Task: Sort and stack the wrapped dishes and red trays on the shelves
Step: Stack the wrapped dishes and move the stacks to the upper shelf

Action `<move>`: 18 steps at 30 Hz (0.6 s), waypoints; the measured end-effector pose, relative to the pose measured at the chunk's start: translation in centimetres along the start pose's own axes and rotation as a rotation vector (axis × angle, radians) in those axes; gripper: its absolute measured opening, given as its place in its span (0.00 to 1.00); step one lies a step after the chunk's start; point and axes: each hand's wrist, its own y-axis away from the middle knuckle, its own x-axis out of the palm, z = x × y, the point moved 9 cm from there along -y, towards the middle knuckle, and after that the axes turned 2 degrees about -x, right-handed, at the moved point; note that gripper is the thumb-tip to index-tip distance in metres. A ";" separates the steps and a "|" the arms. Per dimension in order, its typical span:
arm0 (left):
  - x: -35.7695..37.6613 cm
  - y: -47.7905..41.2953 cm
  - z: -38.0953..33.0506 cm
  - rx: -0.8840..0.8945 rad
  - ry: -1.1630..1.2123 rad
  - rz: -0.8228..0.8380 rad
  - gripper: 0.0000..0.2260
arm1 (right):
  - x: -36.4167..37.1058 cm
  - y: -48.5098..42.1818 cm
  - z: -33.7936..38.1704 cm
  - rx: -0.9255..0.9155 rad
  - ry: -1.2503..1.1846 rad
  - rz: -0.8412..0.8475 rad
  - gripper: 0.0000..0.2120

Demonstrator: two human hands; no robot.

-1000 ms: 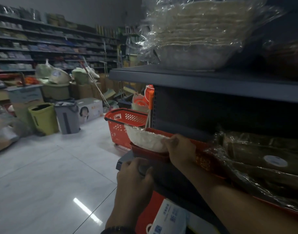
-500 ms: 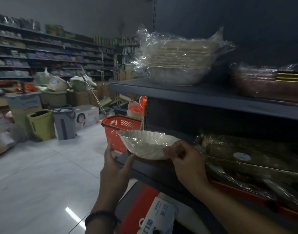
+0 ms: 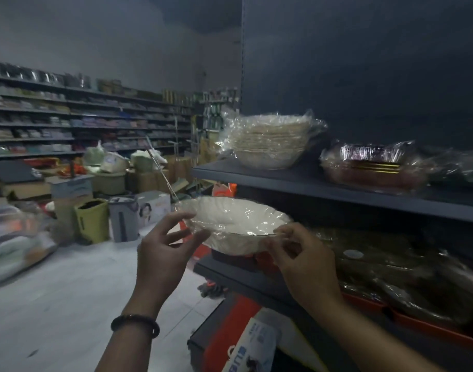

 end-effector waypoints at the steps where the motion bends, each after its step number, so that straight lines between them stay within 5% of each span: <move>1: -0.7 0.2 -1.6 0.028 -0.014 -0.022 0.18 | -0.6 -0.1 1.3 -0.019 -0.023 -0.006 0.11; 10: -2.9 -2.3 -15.9 0.278 -0.096 -0.118 0.20 | -6.6 -5.1 11.3 -0.149 -0.166 -0.031 0.03; 18: 1.7 -9.9 -18.9 0.280 0.011 0.003 0.21 | -10.2 -13.9 12.1 -0.152 -0.066 -0.102 0.11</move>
